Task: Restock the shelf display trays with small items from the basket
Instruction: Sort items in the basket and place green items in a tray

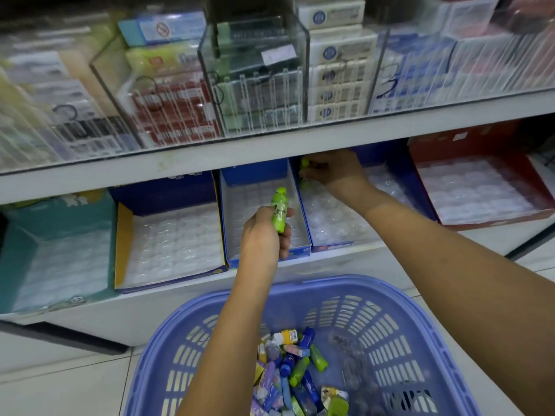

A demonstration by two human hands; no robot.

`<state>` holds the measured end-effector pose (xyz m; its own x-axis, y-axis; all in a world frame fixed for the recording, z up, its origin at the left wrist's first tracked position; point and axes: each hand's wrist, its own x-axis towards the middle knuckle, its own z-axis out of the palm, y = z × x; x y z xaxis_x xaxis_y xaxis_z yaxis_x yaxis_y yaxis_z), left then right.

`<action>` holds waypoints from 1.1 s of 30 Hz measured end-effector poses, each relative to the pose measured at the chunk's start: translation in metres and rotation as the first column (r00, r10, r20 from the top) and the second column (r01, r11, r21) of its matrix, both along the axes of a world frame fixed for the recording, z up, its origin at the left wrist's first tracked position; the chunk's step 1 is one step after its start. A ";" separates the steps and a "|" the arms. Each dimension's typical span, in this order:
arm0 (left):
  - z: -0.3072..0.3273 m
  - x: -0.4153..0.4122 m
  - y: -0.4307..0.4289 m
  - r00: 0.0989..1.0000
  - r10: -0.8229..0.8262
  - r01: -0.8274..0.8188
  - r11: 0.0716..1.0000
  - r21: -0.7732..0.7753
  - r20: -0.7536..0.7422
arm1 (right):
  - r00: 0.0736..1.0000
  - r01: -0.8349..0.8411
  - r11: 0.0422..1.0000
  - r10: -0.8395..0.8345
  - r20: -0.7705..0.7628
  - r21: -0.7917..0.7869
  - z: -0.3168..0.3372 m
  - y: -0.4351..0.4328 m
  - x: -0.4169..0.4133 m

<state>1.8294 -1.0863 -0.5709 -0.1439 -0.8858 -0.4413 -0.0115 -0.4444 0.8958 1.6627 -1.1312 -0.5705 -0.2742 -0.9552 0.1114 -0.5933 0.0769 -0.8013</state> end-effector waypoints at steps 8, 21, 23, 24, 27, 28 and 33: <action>0.001 0.006 0.014 0.980 -0.181 0.142 0.928 -0.346 -0.082 | 0.931 0.023 0.999 -0.036 0.364 0.040 0.026 0.047 0.010; 0.008 -0.022 0.026 0.967 -0.230 0.255 0.816 -0.519 0.113 | 0.867 -0.060 0.992 0.105 0.486 -0.107 0.055 0.083 -0.003; 0.002 -0.026 0.033 0.873 -0.191 0.451 0.670 -0.591 0.449 | 0.930 0.118 0.985 -0.065 0.361 -0.127 0.048 0.069 -0.016; -0.002 -0.029 0.037 0.778 -0.188 0.581 0.578 -0.573 0.600 | 0.956 0.180 0.975 -0.142 0.257 -0.128 0.043 0.060 -0.022; -0.019 -0.038 0.053 0.441 -0.179 0.857 0.376 -0.353 0.880 | 0.988 0.151 0.977 -0.145 0.051 -0.150 0.029 0.036 -0.028; -0.024 -0.039 0.056 0.351 -0.147 0.893 0.348 -0.284 0.925 | 0.992 0.125 0.977 -0.117 0.055 -0.170 0.024 0.031 -0.028; -0.033 -0.043 0.063 0.226 -0.046 0.929 0.310 -0.201 0.973 | 0.998 0.059 0.983 -0.061 -0.003 -0.175 0.006 0.012 -0.032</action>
